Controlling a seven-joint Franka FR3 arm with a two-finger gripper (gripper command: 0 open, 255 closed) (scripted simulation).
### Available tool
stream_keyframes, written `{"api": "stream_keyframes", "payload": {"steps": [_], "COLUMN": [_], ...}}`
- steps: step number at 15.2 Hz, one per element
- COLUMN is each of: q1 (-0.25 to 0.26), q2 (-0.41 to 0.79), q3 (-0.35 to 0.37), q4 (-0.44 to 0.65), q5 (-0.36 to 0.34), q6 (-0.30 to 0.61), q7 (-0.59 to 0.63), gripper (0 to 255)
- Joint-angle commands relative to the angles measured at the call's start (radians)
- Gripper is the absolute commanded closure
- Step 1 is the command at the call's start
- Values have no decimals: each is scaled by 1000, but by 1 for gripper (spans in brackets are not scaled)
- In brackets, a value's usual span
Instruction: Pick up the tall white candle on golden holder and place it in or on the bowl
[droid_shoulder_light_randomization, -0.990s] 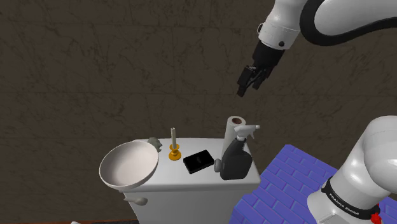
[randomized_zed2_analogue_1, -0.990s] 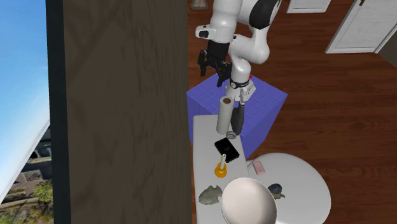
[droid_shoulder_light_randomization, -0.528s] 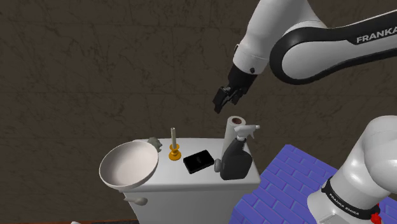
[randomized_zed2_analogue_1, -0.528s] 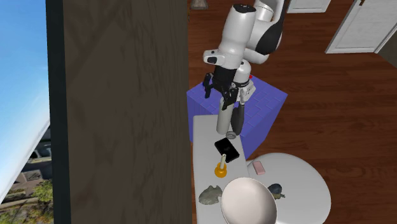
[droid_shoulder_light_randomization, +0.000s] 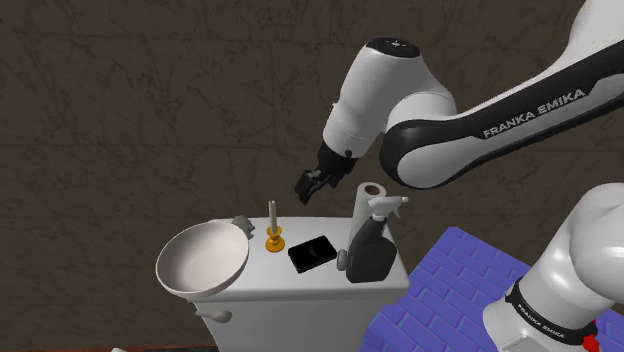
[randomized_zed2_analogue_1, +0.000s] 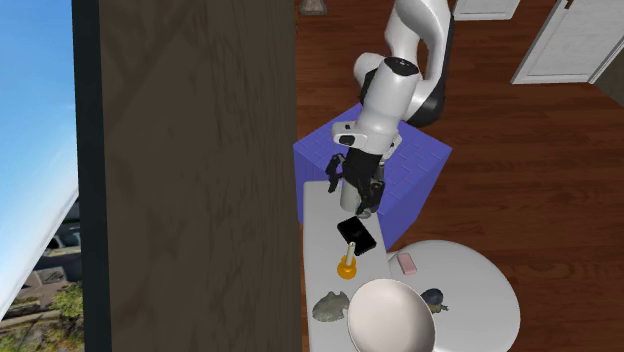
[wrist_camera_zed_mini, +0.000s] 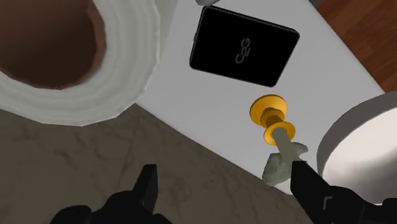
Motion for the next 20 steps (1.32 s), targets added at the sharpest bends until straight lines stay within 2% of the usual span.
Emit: {"api": "stream_keyframes", "payload": {"steps": [1, 3, 5, 7, 8, 15, 20], "q1": [-40, -88, -126, -129, -116, -77, -74], "q2": [84, 170, 265, 368, 399, 518, 527], "q3": [68, 130, 180, 198, 190, 128, 122], "q4": [38, 78, 131, 195, 215, 264, 269], "q5": [-87, -210, -373, -554, -604, -776, -789], "q6": [54, 94, 113, 109, 105, 125, 127], "q7": [98, 214, 357, 509, 551, 669, 678], "gripper": [0, 0, 0, 0, 0, 0, 0]}}
